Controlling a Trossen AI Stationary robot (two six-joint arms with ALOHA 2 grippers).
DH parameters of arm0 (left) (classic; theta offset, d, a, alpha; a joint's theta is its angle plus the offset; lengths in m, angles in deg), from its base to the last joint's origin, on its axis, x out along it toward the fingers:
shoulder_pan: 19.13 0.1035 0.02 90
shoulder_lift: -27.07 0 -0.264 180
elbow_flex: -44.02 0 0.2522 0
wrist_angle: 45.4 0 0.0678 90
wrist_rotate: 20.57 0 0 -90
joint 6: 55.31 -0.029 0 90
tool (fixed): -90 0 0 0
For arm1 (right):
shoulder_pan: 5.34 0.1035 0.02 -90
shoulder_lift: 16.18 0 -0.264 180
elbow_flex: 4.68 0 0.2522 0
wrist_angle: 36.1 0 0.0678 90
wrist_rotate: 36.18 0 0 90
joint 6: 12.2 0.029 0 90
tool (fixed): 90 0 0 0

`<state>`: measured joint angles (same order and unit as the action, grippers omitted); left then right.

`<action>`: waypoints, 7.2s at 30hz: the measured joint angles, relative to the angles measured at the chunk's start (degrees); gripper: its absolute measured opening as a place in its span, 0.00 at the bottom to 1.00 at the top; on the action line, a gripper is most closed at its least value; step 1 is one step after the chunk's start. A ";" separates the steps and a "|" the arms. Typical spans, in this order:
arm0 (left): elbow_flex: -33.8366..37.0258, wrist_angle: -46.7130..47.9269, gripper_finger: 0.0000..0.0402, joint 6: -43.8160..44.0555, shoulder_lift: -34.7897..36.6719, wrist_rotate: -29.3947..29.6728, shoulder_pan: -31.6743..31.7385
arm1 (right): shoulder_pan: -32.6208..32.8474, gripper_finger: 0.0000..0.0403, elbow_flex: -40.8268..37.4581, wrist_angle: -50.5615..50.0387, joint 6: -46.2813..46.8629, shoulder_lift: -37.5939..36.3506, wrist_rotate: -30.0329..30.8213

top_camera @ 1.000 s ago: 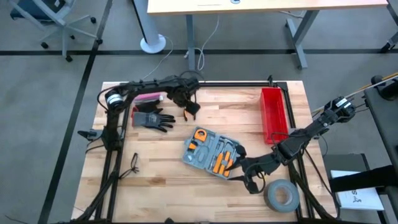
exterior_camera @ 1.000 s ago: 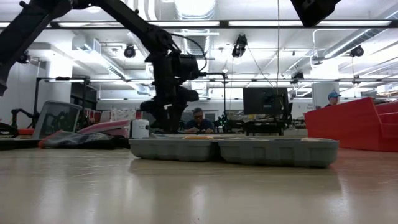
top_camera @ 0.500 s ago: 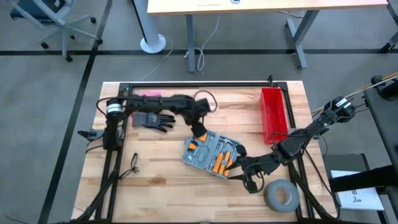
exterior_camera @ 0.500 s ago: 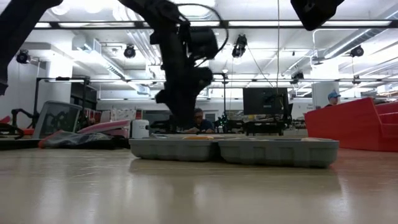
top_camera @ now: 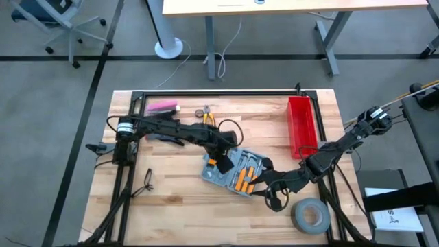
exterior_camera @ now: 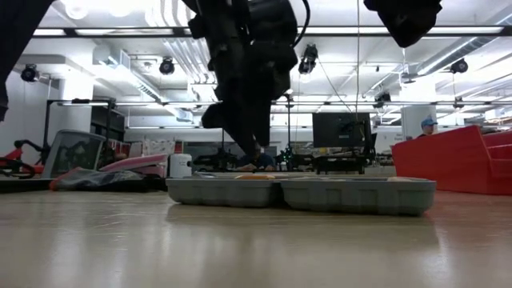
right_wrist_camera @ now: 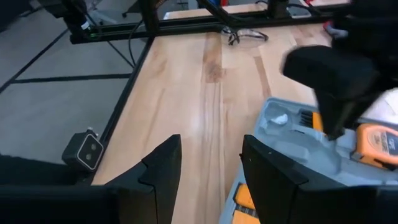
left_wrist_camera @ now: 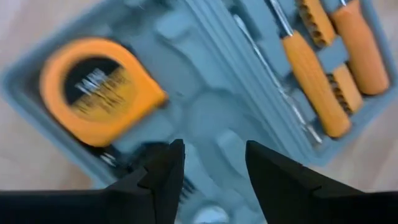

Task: Prefit tool cases
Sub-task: Remove the hex key set from the pre-fit tool case

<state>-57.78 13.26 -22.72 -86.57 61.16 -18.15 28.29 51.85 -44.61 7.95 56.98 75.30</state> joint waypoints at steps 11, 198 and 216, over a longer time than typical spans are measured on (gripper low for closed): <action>0.08 4.91 0.36 -6.91 -0.01 1.35 -0.30 | 1.40 0.36 0.00 -0.83 1.76 0.02 1.62; -28.49 21.29 0.28 3.30 -24.01 33.25 -5.26 | 2.47 0.37 1.25 -26.41 -1.72 -23.99 12.15; -29.21 24.72 0.01 2.61 -23.99 30.23 -4.87 | 2.47 0.35 1.86 -26.14 -1.76 -22.10 12.05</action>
<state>-86.99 37.98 -20.11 -110.56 91.39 -23.02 30.75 53.70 -70.74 6.19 34.89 87.36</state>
